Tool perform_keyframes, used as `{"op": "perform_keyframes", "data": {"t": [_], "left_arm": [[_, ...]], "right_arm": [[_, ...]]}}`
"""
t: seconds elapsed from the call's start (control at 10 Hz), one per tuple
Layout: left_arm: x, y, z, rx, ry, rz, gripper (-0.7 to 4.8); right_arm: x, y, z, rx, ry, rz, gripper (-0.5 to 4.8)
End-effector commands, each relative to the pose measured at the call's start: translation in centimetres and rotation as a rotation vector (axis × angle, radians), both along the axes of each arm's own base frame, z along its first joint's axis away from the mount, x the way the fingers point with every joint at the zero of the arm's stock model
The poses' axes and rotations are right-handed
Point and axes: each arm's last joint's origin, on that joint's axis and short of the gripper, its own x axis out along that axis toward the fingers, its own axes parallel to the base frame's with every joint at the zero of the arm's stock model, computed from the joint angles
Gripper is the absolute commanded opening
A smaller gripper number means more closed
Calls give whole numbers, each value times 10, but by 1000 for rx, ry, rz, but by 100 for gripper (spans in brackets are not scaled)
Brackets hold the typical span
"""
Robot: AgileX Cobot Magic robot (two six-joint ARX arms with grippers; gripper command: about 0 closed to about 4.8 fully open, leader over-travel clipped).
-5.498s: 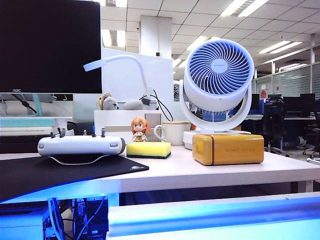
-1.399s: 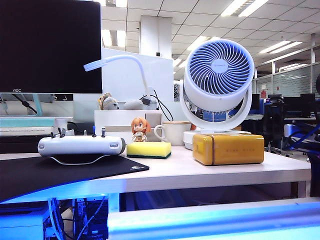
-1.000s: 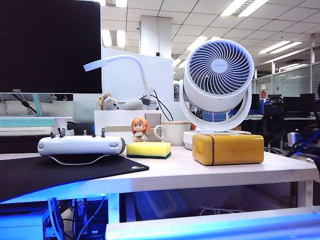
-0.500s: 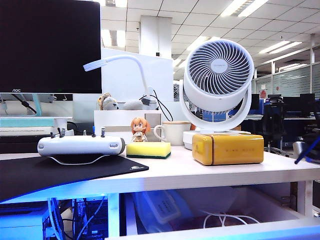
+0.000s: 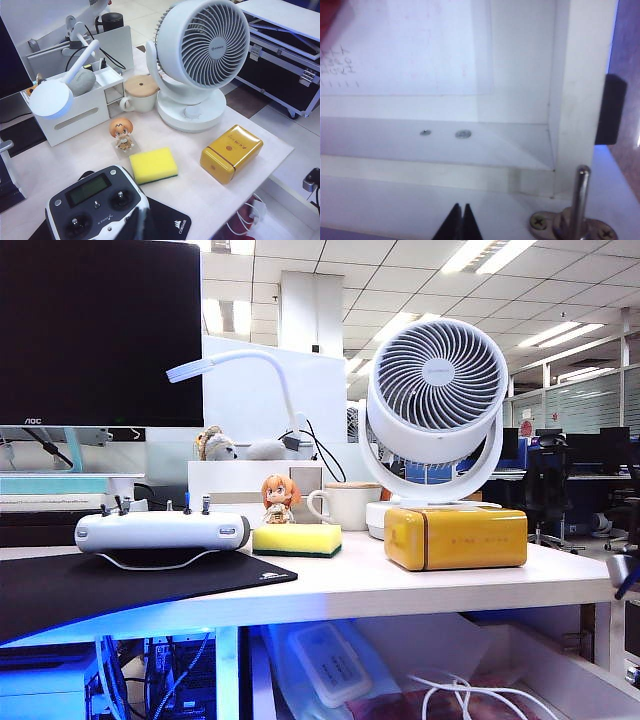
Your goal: Open the drawer, place the cleaning sponge inside, then close the drawer.
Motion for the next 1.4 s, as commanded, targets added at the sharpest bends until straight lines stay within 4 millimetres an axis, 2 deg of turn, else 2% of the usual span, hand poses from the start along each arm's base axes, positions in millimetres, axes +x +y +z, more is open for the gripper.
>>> {"op": "perform_keyframes", "data": {"t": [0.1,0.2,0.4,0.5,0.6,0.7,0.8,1.0,1.2,1.3,1.4], "left_arm": [[-1,0,3,-5,-22,-3,-6],[-1,0,3,-5,-22,-3,-6],[-1,0,3,-5,-22,-3,-6],[-1,0,3,-5,-22,-4,-6],[-1,0,3,-5,-22,-4,-6],[-1,0,3,-6,-21,-5,-6],[-1,0,3,-6,-21,-6,-6],[-1,0,3,-9,-19,-6,-6],[-1,0,3,-9,-18,-6,-6],[-1,0,3,-9,-19,-6,-6],[-1,0,3,-9,-19,-6,-6]], "right_arm": [[-4,0,1,-8,29,4,-5],[-2,0,4,-8,-3,4,-5],[3,1,23,24,-126,7,-5],[12,3,72,65,-360,14,-5],[25,9,111,84,-493,18,-5],[42,29,157,148,-631,82,4],[49,47,184,173,-730,144,37],[54,67,205,198,-849,203,91],[58,96,219,261,-984,293,231],[61,105,219,273,-981,315,329],[66,113,215,285,-978,372,479]]}}
